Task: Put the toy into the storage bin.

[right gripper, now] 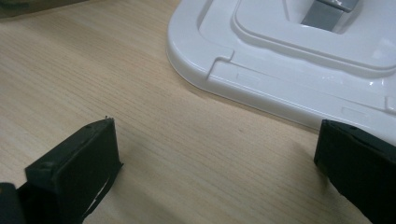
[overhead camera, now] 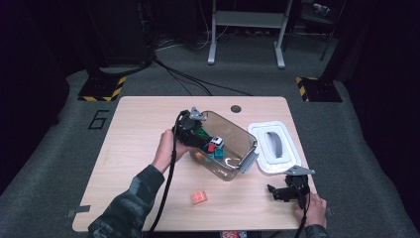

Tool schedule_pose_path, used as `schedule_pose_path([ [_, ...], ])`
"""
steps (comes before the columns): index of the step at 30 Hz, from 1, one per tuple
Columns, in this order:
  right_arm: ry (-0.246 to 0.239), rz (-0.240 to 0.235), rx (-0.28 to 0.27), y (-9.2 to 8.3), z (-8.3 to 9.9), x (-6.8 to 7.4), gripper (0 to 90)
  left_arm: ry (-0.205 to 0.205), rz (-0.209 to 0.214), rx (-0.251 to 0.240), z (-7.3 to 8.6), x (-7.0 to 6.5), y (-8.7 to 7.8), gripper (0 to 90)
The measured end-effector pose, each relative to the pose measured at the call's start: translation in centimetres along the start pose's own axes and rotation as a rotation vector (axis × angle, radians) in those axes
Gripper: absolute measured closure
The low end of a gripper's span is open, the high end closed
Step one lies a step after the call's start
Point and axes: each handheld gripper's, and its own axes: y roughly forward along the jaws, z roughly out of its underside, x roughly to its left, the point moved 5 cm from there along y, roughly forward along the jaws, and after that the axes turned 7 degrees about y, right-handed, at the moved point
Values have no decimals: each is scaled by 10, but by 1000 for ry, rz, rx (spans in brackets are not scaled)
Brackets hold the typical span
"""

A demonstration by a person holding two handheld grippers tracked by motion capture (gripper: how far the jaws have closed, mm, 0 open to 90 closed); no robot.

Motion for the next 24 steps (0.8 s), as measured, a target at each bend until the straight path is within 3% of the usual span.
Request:
schedule_pose_path([
  [9,0,0,0,0,0,0,0,-13,31,41,4,-22,22,431],
  [24,0,0,0,0,0,0,0,-58,69,72,16,-28,29,417],
])
